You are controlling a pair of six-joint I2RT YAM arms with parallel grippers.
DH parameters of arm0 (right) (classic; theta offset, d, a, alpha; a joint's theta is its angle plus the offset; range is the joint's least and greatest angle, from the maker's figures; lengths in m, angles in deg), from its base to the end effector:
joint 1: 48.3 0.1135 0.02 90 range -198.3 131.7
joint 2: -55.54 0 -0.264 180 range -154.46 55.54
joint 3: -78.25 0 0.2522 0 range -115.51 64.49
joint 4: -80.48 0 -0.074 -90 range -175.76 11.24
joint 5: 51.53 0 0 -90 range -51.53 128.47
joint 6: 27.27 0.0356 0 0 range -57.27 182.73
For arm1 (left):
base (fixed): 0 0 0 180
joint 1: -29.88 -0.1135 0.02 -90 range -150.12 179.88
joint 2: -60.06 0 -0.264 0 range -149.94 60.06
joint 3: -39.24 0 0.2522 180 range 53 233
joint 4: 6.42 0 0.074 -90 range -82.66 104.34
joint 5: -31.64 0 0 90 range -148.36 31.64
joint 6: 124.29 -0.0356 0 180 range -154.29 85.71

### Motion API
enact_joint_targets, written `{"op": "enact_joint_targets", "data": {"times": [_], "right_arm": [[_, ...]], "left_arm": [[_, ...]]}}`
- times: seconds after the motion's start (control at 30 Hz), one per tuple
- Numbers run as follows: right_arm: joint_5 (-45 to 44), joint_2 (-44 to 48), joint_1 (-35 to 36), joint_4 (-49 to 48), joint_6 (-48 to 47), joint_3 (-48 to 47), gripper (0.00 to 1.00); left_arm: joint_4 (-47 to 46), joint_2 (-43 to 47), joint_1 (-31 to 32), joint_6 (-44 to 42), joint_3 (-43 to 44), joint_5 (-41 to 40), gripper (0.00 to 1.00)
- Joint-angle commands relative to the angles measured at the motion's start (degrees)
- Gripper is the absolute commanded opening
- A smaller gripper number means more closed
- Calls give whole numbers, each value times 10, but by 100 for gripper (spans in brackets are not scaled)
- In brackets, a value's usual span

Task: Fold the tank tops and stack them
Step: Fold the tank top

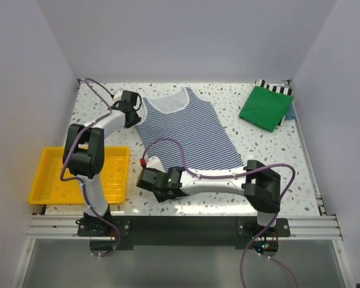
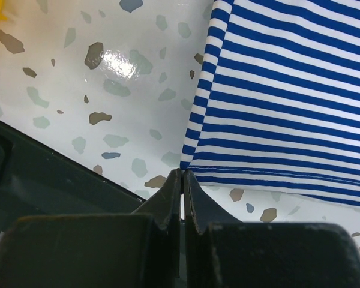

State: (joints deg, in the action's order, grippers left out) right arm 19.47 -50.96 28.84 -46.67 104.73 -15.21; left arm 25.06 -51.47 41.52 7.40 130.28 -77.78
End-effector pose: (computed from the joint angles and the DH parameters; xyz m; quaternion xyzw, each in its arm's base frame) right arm 0.0969 0.3724 0.2115 -0.2583 0.9299 0.0959 0.2435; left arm 0.4132 -0.0730 0.1861 -0.2947 0.8858 -0.0016 0.3586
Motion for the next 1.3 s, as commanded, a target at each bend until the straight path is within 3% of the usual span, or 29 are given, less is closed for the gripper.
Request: {"op": "enact_joint_targets", "data": {"times": [0.0,0.43,0.83,1.27], "right_arm": [[-2,-1,2,11,-1,-19,0],[1,-9,2,3,2,-8,0],[-6,1,2,5,4,-5,0],[-12,3,2,11,5,-8,0]], "left_arm": [[-37,34,-2,13,-36,23,33],[-89,28,3,15,-57,48,38],[-83,-7,3,16,-38,46,24],[-77,-16,3,18,-38,43,27]]}}
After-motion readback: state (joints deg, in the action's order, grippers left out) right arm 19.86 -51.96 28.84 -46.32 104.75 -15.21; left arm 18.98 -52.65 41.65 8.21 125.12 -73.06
